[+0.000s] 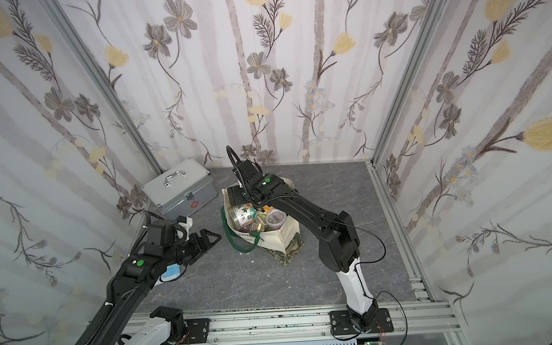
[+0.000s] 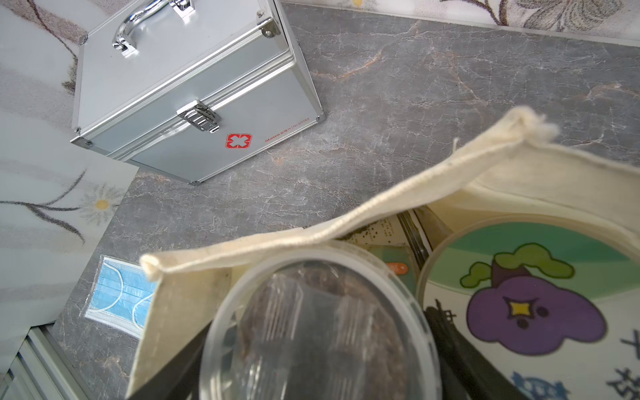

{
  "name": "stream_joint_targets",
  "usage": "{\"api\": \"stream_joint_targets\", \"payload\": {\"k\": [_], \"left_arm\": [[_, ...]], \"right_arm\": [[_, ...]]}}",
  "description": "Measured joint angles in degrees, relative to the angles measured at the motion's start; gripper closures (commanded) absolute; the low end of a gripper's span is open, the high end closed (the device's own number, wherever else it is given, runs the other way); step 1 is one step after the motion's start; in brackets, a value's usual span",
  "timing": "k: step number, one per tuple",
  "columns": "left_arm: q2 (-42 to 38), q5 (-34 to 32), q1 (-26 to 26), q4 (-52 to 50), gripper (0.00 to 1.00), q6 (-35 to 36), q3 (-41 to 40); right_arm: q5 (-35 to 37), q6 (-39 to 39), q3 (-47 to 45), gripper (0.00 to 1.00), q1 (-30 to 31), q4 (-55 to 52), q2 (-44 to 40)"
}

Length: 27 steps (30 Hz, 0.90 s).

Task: Take out the seed jars from the canvas bag
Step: Pick up the seed jar from the canvas bag.

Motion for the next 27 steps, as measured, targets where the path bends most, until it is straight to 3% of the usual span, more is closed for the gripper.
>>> {"api": "stream_joint_targets", "payload": {"k": [12,27], "left_arm": [[-0.5,-0.2,0.0,0.0,0.12,0.0,0.0],[-2.9,-0.8,0.0,-0.1,0.11,-0.9,-0.7]], "right_arm": [[-0.4,0.0,0.4,0.42,0.0,0.7,-0.5],[-1.9,0.4,-5.3,0.43,-0.1,3.9,-13.2]]}}
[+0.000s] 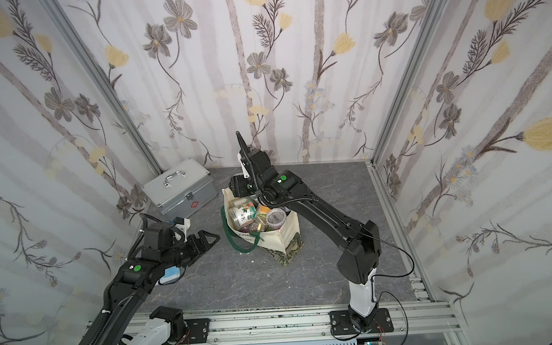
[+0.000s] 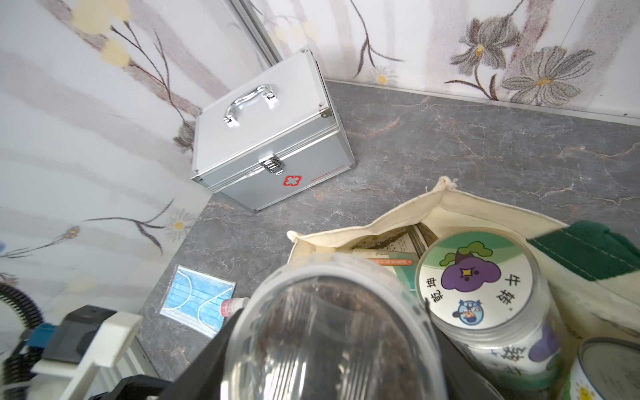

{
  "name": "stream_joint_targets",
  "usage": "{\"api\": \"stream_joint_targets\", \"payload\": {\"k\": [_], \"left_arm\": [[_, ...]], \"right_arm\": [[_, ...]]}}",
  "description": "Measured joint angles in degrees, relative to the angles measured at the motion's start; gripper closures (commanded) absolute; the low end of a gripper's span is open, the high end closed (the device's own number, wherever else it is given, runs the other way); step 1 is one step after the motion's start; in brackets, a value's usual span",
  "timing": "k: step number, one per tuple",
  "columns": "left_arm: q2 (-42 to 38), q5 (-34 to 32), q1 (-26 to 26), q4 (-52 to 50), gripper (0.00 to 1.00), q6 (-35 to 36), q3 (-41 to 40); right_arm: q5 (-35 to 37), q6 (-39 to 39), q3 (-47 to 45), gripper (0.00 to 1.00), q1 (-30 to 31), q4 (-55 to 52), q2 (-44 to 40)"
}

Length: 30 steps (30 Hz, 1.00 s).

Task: Take out the seed jars from the canvas bag
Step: Pick up the seed jar from the canvas bag, then place the seed jar at the center of the board.

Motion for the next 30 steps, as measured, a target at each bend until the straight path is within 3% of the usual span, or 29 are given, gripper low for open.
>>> {"api": "stream_joint_targets", "payload": {"k": [8,14,20,25,30], "left_arm": [[-1.3,0.0,0.0,-0.4,0.1,0.0,0.6],[-1.3,0.0,0.0,-1.2,0.1,0.1,0.7],[-0.1,-0.1,0.0,-1.1,0.1,0.1,0.7],[1.2,-0.3,0.0,-0.9,0.1,0.1,0.9],[1.4,-0.4,0.0,-0.8,0.1,0.1,1.0]], "right_arm": [[-0.6,0.2,-10.0,0.42,-3.4,2.7,-10.2],[1.8,0.5,-24.0,0.41,-10.8,4.8,-22.1],[1.9,0.6,-38.1,0.41,-22.4,7.9,-33.2],[1.3,0.6,-48.6,0.41,-32.1,10.8,-35.7],[2.1,0.5,-53.5,0.41,-38.9,14.8,-32.5]]}}
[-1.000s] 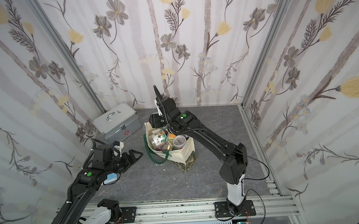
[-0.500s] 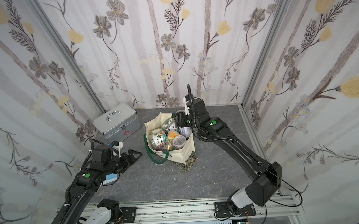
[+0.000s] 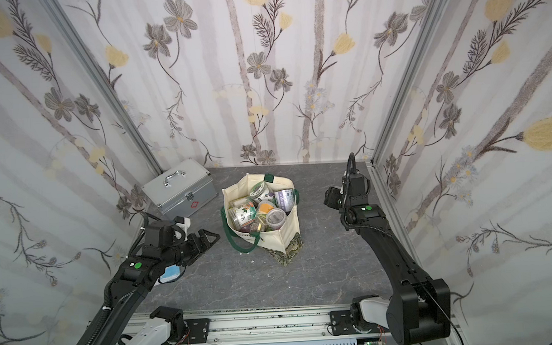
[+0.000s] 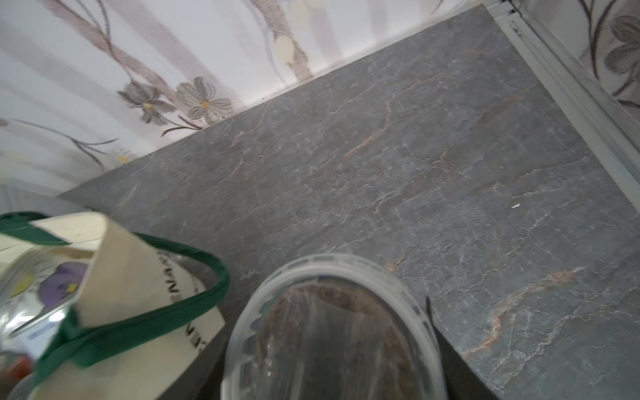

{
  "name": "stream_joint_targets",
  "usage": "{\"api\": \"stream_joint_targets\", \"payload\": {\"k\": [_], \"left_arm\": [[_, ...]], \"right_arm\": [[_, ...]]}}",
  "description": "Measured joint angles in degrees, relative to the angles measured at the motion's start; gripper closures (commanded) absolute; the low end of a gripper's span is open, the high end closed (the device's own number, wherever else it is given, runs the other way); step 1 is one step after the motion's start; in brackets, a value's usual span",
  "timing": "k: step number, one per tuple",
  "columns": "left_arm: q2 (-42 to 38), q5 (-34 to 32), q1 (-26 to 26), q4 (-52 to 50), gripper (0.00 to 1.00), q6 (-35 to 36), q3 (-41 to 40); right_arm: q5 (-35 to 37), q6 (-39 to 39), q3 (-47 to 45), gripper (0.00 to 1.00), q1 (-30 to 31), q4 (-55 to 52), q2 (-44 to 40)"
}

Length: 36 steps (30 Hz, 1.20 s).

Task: Take out the seed jars from the canvas bag
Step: Place the seed jar at the center of the board.

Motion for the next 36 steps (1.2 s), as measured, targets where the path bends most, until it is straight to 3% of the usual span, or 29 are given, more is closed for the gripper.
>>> {"api": "stream_joint_targets", "payload": {"k": [8,17,29,36], "left_arm": [[-0.1,-0.1,0.0,-0.1,0.1,0.0,0.0],[1.5,-0.8,0.0,0.0,0.1,0.2,0.0],[5.7,-0.9,0.0,3.2,0.1,-0.1,-0.1],[6.5,-0.9,-0.2,4.2,0.1,-0.3,0.2]], "right_arm": [[2.3,-0.9,-1.0,0.41,-7.6,8.6,12.4],[1.2,-1.0,1.6,0.41,-11.9,14.2,22.3],[-3.2,-1.1,7.6,0.38,-13.9,15.1,28.3],[-5.3,-1.8,10.2,0.29,-13.9,12.8,31.1]]}}
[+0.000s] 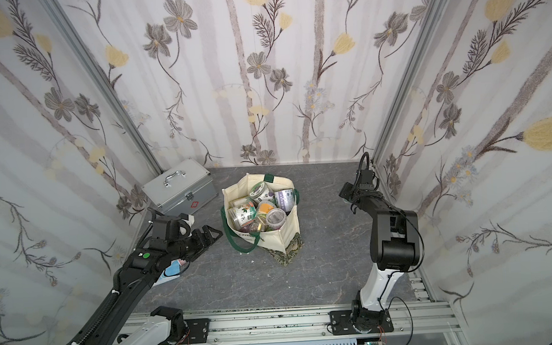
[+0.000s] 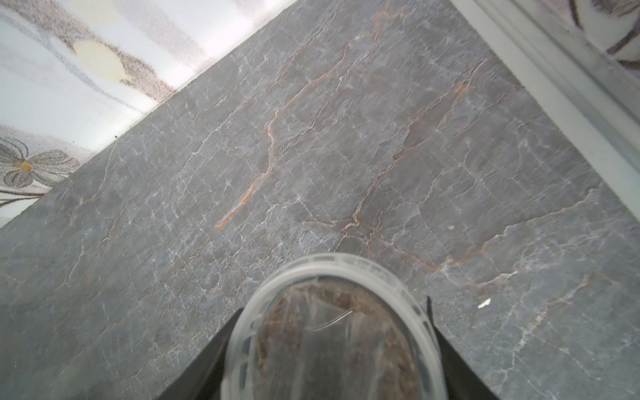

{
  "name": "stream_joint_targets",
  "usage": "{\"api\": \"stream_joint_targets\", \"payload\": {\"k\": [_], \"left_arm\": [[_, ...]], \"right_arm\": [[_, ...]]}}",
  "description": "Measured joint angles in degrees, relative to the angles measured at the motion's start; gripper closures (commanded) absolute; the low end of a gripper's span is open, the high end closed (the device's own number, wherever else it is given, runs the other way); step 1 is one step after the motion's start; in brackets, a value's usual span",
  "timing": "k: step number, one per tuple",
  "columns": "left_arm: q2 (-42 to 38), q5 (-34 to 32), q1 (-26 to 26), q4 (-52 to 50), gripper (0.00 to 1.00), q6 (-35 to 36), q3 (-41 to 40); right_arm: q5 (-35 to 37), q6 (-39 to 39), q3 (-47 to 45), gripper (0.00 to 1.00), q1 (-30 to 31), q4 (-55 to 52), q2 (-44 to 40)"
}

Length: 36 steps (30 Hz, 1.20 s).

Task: Take out the seed jars from the canvas bag
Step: Place the seed jar at the center of the board, then pick up the seed jar from the canvas bag.

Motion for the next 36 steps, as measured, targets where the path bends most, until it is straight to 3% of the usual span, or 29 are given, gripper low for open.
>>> {"api": "stream_joint_targets", "payload": {"k": [8,16,23,31,36], "left_arm": [[1.1,0.0,-0.3,0.4,0.09,0.0,0.4],[2.1,0.0,-0.6,0.7,0.07,-0.2,1.6],[1.3,-0.2,-1.0,0.6,0.05,-0.2,3.3],[-6.7,-1.8,-1.4,0.6,0.0,-2.3,4.4],[-10.4,-2.9,-1.6,0.4,0.0,-3.0,5.2]], "right_arm": [[-1.2,-0.9,0.0,0.13,-0.1,-0.6,-0.1],[-1.6,-1.3,-0.1,0.09,-0.1,-2.9,-3.4],[-4.1,-1.3,-3.0,0.07,1.1,-4.3,-13.4],[-10.2,-1.5,-6.6,0.0,9.6,-5.4,-28.3],[-11.5,-1.8,-6.5,0.0,18.9,-7.1,-35.4]]}}
